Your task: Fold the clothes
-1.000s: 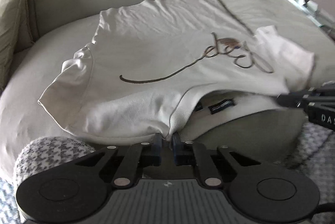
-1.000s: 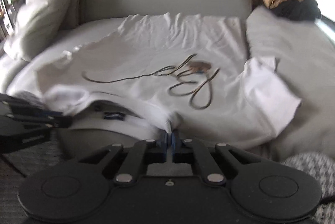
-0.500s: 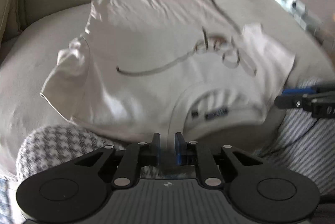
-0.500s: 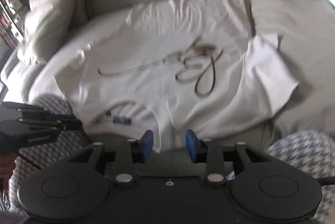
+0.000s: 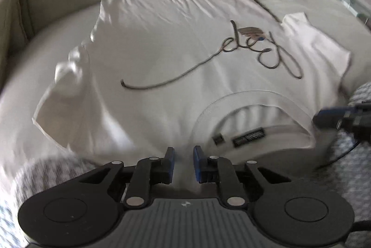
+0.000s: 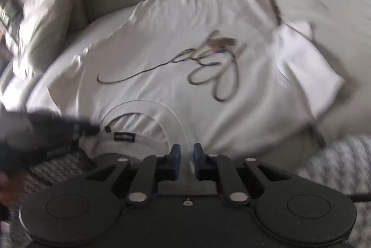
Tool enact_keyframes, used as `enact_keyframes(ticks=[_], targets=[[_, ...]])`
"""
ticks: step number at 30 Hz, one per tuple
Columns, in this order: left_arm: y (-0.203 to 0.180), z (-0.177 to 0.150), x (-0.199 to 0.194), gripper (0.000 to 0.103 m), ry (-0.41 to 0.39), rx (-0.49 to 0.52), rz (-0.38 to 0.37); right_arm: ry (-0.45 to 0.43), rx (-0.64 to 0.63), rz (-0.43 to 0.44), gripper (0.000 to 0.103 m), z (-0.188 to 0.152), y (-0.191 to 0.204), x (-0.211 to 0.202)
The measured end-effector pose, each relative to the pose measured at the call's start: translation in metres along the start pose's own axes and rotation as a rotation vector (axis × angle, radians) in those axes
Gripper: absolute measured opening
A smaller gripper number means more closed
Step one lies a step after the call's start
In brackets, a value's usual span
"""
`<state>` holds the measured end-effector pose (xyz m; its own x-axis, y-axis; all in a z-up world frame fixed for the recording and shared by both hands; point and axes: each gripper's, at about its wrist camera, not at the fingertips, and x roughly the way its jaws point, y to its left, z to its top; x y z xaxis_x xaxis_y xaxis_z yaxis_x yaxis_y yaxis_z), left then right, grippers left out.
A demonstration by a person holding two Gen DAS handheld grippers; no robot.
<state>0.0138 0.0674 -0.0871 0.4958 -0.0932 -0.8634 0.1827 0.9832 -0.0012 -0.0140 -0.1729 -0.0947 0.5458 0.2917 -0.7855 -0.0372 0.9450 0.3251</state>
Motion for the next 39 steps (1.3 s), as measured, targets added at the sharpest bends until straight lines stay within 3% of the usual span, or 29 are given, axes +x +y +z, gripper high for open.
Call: enact_keyframes(ticks=[1,3,6,9,13,17,22,25,28,30,33,37,39], targets=[[0.002,0.002,-0.002,0.016,-0.018,-0.032,-0.025,-0.047,0.063,-0.001,0.018,0.005,-0.014,-0.01],[-0.001,0.011,-0.001,0.018,-0.06,-0.05,-0.024,-0.16,0.209,-0.006,0.039,0.016,-0.047,-0.029],[-0.018,0.025,0.002,0.019,-0.105,-0.009,-0.021,-0.254,0.43,0.028,0.05,0.029,-0.095,-0.047],[-0.035,0.038,0.005,0.02,-0.12,0.026,-0.069,-0.257,0.616,0.087,0.052,0.033,-0.135,-0.048],[-0.059,0.046,0.02,0.02,-0.088,0.087,-0.132,-0.203,0.716,0.107,0.052,0.031,-0.158,-0.027],[-0.067,0.042,0.034,0.02,-0.053,0.107,-0.125,-0.168,0.805,0.133,0.051,0.029,-0.174,-0.003],[-0.066,0.043,0.035,0.021,-0.045,0.088,-0.125,-0.236,0.958,0.192,0.052,0.028,-0.181,0.034],[-0.066,0.042,0.036,0.021,-0.044,0.081,-0.124,-0.265,0.947,0.197,0.051,0.03,-0.178,0.032],[-0.066,0.042,0.036,0.021,-0.045,0.083,-0.123,-0.292,0.921,0.197,0.034,0.032,-0.174,0.027],[-0.065,0.042,0.036,0.021,-0.047,0.085,-0.125,-0.31,0.903,0.197,0.015,0.033,-0.171,0.023],[-0.065,0.041,0.036,0.021,-0.052,0.087,-0.127,-0.337,0.877,0.197,0.01,0.035,-0.167,0.018],[-0.061,0.04,0.035,0.022,-0.057,0.077,-0.139,-0.373,0.842,0.197,0.01,0.037,-0.161,0.012],[-0.06,0.04,0.036,0.022,-0.058,0.067,-0.145,-0.381,0.813,0.074,0.012,0.037,-0.156,0.0]])
